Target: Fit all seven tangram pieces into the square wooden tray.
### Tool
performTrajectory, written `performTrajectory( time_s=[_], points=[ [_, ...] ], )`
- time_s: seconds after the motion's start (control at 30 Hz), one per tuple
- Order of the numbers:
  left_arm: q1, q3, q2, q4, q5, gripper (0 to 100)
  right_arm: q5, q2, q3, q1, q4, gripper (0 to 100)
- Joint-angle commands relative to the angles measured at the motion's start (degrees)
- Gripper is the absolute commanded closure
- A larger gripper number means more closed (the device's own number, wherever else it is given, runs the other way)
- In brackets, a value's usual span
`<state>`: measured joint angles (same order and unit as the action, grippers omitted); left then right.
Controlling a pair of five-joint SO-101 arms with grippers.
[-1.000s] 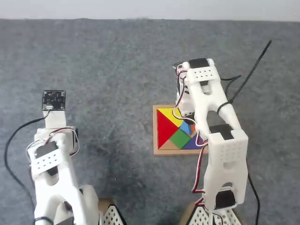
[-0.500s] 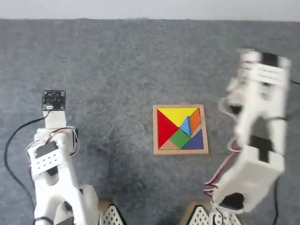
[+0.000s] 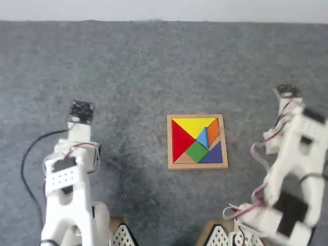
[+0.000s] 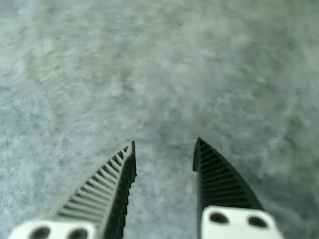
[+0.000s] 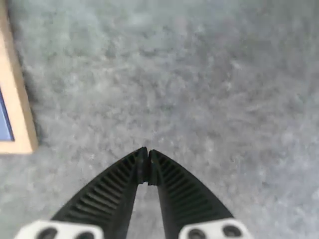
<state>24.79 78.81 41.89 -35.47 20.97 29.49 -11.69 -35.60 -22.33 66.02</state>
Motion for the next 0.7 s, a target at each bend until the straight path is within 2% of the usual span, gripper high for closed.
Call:
performTrajectory(
  time_s=[0.0,0.1,0.23,0.4,0.57,0.67],
  points=[
    [-2.5,4.4,11.4,1.2,2.4,82,0.9,-14.4,-16.7,1.1,-18.8,98.9],
    [-3.0,10.6,23.3,1.2,3.2,82,0.9,-21.0,-26.1,1.1,-27.7,98.9],
    [-3.1,18.3,39.5,0.4,3.1,82,0.9,-26.8,-33.2,1.3,-29.2,98.9],
    [-2.4,18.0,54.8,-18.0,3.0,82,0.9,-32.2,-40.6,2.9,-29.1,99.1],
    [-2.3,17.5,63.1,-38.5,3.3,82,0.9,-42.0,-46.7,3.5,-29.1,98.9],
    [-2.5,17.5,61.6,-36.8,3.2,82,0.9,-49.4,-51.3,4.5,-29.2,98.9]
  ],
)
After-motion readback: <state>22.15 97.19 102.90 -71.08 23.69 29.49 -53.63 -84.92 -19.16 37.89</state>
